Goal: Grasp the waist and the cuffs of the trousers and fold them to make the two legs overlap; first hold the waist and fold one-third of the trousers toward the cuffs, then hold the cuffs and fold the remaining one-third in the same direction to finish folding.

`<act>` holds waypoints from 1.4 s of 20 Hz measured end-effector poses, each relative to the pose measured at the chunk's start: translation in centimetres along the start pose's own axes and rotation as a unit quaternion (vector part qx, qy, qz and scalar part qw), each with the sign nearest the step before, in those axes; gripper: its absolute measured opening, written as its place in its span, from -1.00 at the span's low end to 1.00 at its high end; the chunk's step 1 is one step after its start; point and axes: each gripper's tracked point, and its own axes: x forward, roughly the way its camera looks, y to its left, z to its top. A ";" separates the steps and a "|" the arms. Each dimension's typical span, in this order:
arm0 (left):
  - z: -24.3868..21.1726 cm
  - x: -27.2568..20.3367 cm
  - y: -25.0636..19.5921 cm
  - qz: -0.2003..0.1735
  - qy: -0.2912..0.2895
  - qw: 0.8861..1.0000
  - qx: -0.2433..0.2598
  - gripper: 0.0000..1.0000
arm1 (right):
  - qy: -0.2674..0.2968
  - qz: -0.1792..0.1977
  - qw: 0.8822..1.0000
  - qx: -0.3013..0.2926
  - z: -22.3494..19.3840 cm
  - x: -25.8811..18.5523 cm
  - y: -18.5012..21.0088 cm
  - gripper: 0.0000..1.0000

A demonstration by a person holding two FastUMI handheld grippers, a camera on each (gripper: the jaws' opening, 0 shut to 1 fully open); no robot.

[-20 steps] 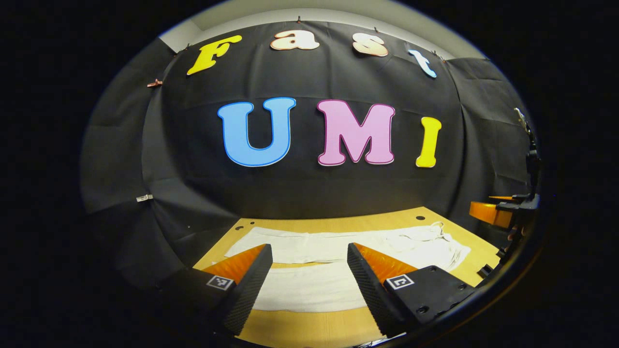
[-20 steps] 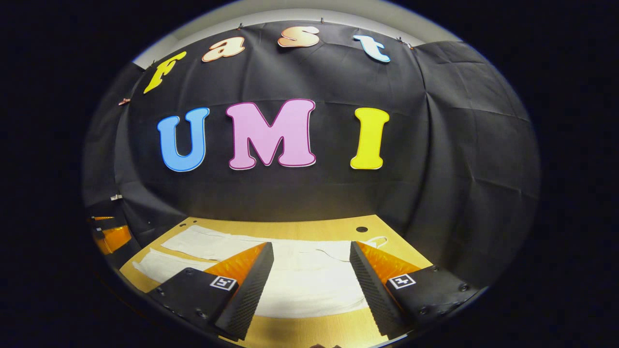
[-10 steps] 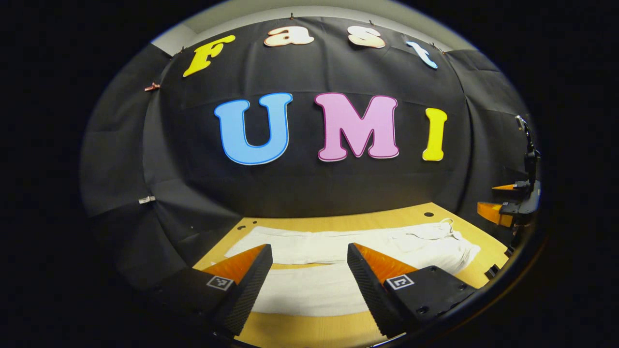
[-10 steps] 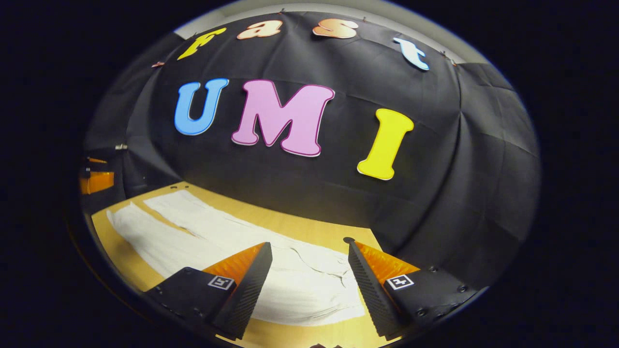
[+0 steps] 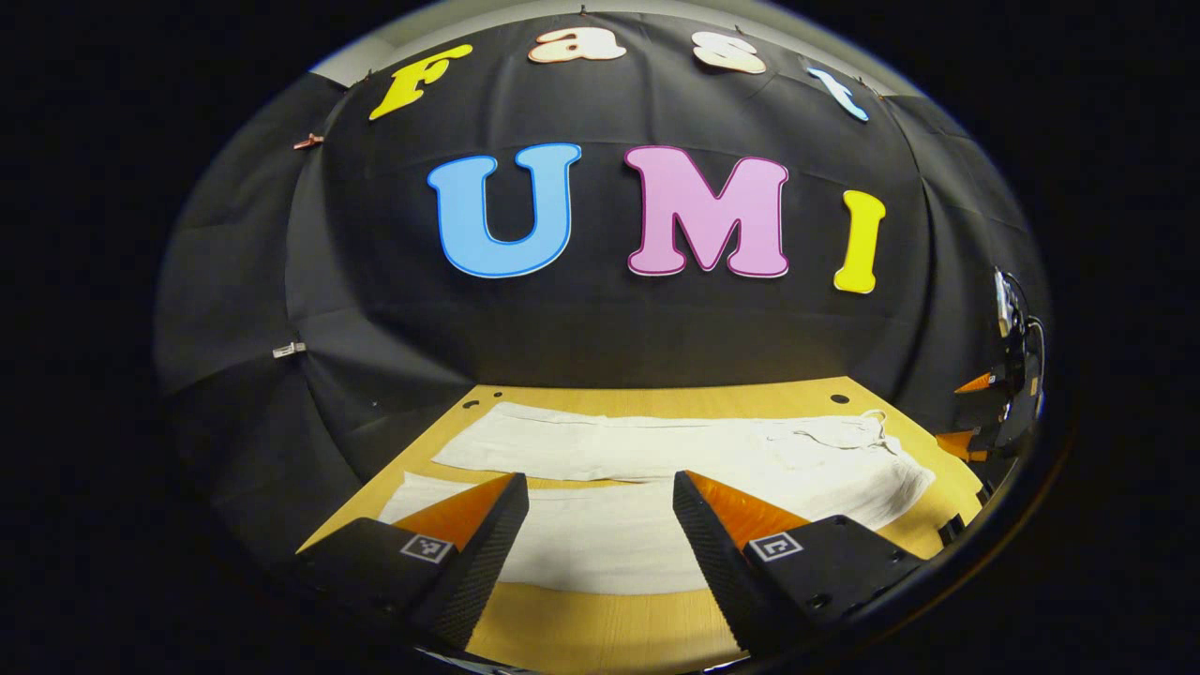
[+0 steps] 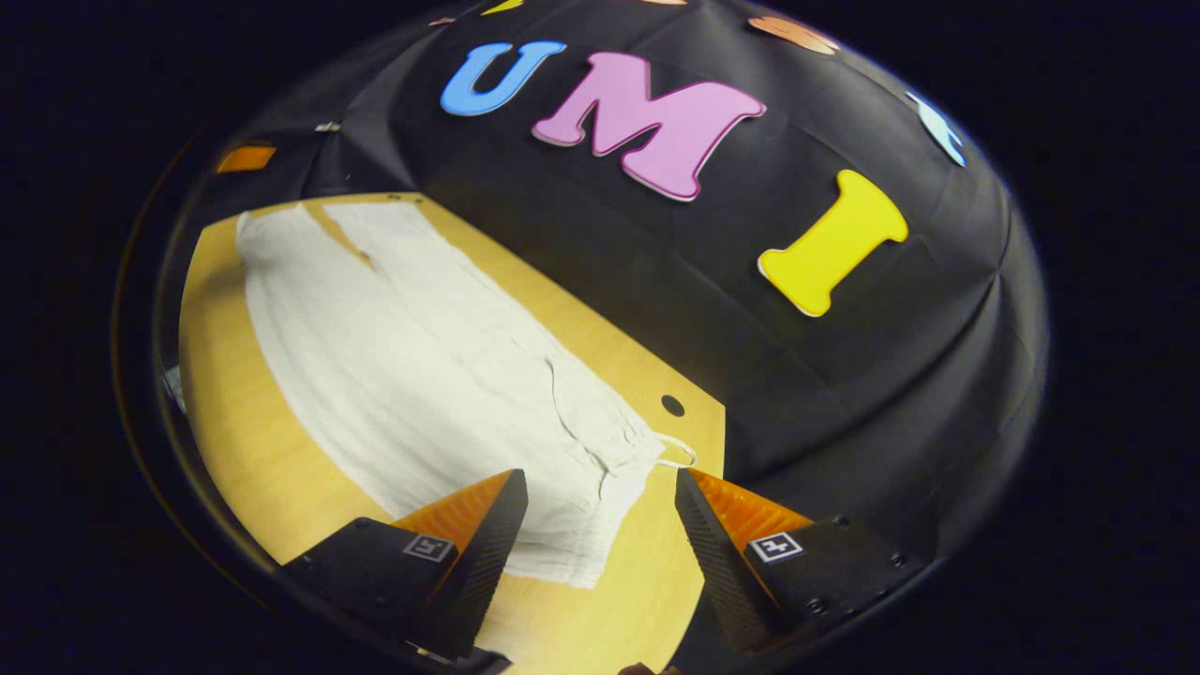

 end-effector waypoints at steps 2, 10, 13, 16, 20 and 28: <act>-0.4 0.0 0.7 0.009 0.005 1.000 0.007 0.97 | 0.020 0.025 0.998 -0.048 -2.1 0.3 0.5 0.96; -2.1 -0.2 2.0 0.034 0.023 0.999 0.015 0.96 | 0.093 0.124 0.969 -0.192 -9.4 0.9 5.0 0.96; -2.7 -0.6 2.5 0.045 0.031 0.998 0.017 0.97 | 0.108 0.134 0.958 -0.228 -11.5 1.9 5.2 0.95; -3.3 -1.1 3.2 0.057 0.036 0.998 0.017 0.96 | 0.115 0.133 0.949 -0.261 -13.1 3.0 4.9 0.96; -4.1 -1.5 4.1 0.073 0.048 0.996 0.013 0.96 | 0.104 0.111 0.946 -0.286 -12.1 4.9 4.4 0.88; -5.5 -1.8 7.6 0.110 0.072 0.991 0.026 0.97 | 0.100 0.085 0.921 -0.366 -10.7 8.8 4.5 0.75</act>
